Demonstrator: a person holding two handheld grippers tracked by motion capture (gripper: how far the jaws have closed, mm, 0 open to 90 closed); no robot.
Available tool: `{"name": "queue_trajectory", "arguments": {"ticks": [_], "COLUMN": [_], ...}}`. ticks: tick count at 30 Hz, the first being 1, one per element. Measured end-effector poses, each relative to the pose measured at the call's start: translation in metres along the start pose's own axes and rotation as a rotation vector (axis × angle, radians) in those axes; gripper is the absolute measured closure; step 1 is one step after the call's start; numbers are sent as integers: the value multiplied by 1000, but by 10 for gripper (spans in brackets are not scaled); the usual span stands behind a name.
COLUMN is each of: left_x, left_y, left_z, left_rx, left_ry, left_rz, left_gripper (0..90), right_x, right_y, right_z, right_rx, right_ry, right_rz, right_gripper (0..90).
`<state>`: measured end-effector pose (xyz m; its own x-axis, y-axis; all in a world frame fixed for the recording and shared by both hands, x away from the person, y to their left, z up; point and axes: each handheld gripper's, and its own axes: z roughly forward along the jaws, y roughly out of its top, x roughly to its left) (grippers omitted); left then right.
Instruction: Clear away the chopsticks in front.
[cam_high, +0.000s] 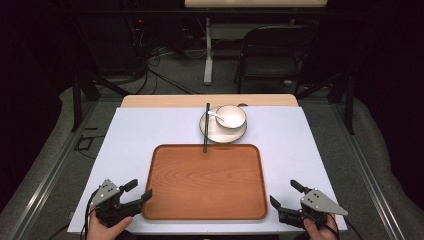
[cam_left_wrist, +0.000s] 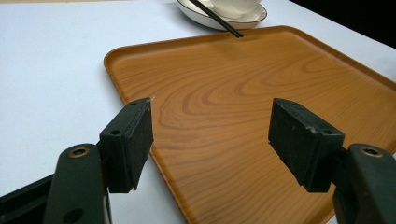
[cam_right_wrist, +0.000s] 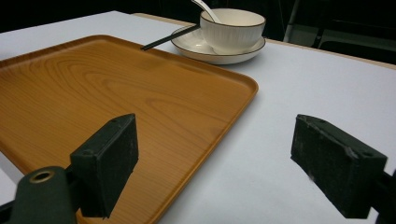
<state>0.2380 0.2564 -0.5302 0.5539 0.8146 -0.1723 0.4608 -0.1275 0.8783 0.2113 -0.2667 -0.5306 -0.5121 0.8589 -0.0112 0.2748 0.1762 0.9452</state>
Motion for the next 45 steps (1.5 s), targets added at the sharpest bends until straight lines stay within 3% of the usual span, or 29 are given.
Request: {"name": "queue_trajectory", "arguments": {"ticks": [11,17,19,20,22,26,32,35,40,45], "left_x": [0,-1,2,2,6,7,7,8,13,18], "left_y": [1,2,4,4,6,20,60,73,88,98], "left_z": [2,5,8,8,14,23,37,44,62,78], "left_rx": [12,54,73,73,82,104,106,110,141,161], "left_ry": [-2,0,-29,-29,-53,-52,-62,-72,-53,-61], "left_rz": [-3,11,-26,-26,-75,-92,-70,-82,-94,-107], "left_gripper": [300,384,391,393,393,405,422,422,422,422], "right_x": [-2,-2,-1,-1,-2,-2,-3,-3,-3,-3], "right_y": [0,0,1,1,1,1,1,1,1,1], "right_z": [2,2,3,3,3,4,4,4,5,5], "right_rx": [8,11,10,10,7,15,12,12,12,16], "right_ry": [-1,0,0,0,0,5,6,2,5,6], "right_rz": [7,9,5,5,2,15,15,19,13,13], "right_gripper": [147,147,147,147,147,147,147,147,147,147]}}
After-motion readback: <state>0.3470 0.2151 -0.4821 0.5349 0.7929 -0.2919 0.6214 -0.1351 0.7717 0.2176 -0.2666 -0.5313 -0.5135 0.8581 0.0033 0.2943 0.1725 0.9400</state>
